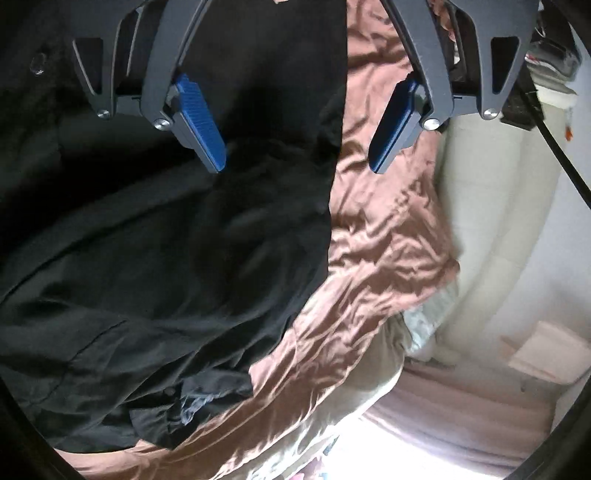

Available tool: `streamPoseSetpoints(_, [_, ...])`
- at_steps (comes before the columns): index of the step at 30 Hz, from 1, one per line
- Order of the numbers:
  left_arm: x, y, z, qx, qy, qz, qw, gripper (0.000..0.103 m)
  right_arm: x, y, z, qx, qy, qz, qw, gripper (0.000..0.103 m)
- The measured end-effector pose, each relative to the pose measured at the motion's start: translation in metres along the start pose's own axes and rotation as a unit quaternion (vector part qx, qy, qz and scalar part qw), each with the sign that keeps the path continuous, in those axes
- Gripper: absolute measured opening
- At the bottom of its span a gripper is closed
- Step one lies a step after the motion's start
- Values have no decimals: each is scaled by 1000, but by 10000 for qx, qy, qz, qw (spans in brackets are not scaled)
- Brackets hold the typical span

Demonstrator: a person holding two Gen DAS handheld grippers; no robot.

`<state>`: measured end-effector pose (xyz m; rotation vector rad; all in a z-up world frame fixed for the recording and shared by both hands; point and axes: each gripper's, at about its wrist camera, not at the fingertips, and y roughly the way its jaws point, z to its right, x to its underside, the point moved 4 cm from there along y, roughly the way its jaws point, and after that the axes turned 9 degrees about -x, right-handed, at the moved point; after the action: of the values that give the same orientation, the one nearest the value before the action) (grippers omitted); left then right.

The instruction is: Fold large clothes

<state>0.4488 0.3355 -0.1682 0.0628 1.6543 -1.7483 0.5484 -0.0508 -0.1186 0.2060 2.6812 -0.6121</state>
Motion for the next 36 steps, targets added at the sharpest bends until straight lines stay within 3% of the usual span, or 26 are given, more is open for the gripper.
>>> streamPoseSetpoints(5, [-10, 8, 33, 137, 98, -67, 9998, 48, -12, -33, 18, 194, 40, 213, 9996, 79])
streamPoseSetpoints(9, [-18, 19, 66, 368, 141, -161, 9991, 64, -28, -64, 34, 419, 39, 427, 9982, 79])
streamPoseSetpoints(11, [-20, 27, 83, 440, 207, -191, 9986, 66, -34, -79, 43, 500, 27, 511, 9974, 79])
streamPoseSetpoints(15, [-23, 47, 112, 483, 310, -338, 9978, 66, -43, -92, 50, 733, -225, 546, 9956, 79])
streamPoseSetpoints(20, [-21, 72, 134, 427, 319, -495, 9973, 66, -29, -115, 54, 1018, -391, 490, 9928, 79])
streamPoseSetpoints(27, [0, 103, 147, 445, 58, -760, 9961, 66, -34, -148, 73, 1271, -11, 642, 9898, 76])
streamPoseSetpoints(28, [1, 108, 149, 441, 46, -814, 9957, 64, -35, -154, 78, 1309, 75, 690, 9890, 76])
streamPoseSetpoints(30, [4, 110, 154, 349, 106, -872, 9955, 33, -35, -167, 87, 1346, 250, 794, 9874, 75])
streamPoseSetpoints(31, [5, 109, 156, 189, 188, -877, 9958, 30, -35, -173, 91, 1345, 340, 844, 9867, 75])
streamPoseSetpoints(33, [4, 99, 162, 87, 403, -735, 9964, 11, -34, -187, 100, 1350, 574, 992, 9842, 73])
streamPoseSetpoints(36, [-4, 78, 170, -4, 656, -526, 9965, 10, -31, -205, 108, 1436, 791, 1219, 9789, 67])
